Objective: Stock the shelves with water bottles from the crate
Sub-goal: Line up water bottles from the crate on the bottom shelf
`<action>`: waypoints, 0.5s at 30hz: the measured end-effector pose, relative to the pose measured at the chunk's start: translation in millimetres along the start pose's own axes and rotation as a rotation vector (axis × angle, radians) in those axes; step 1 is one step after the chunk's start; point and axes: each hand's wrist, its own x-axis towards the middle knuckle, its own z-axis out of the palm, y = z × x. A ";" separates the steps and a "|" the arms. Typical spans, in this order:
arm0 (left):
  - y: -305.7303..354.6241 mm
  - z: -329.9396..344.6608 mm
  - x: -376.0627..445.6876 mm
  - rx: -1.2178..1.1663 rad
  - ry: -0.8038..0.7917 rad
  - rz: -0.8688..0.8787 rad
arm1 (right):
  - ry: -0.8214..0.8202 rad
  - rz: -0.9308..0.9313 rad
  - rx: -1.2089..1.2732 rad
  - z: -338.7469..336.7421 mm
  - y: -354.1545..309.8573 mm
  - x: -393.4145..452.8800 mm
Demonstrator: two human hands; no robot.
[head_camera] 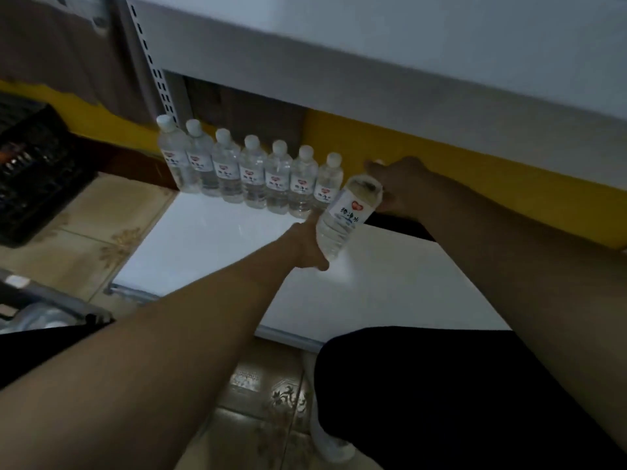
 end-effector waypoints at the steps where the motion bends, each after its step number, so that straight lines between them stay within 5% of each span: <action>1: -2.1 4.0 8.2 -0.024 0.004 -0.014 | 0.035 0.012 0.009 1.8 0.3 6.7; 4: -3.9 19.7 20.4 -0.008 0.043 0.016 | 0.116 -0.038 -0.054 13.2 0.4 28.8; 10: -39.2 23.6 28.5 0.109 0.022 0.028 | 0.270 -0.130 -0.576 36.5 1.4 61.7; 15: -65.3 27.5 32.5 0.117 0.013 -0.028 | 0.329 -0.153 -0.558 40.0 -1.5 89.8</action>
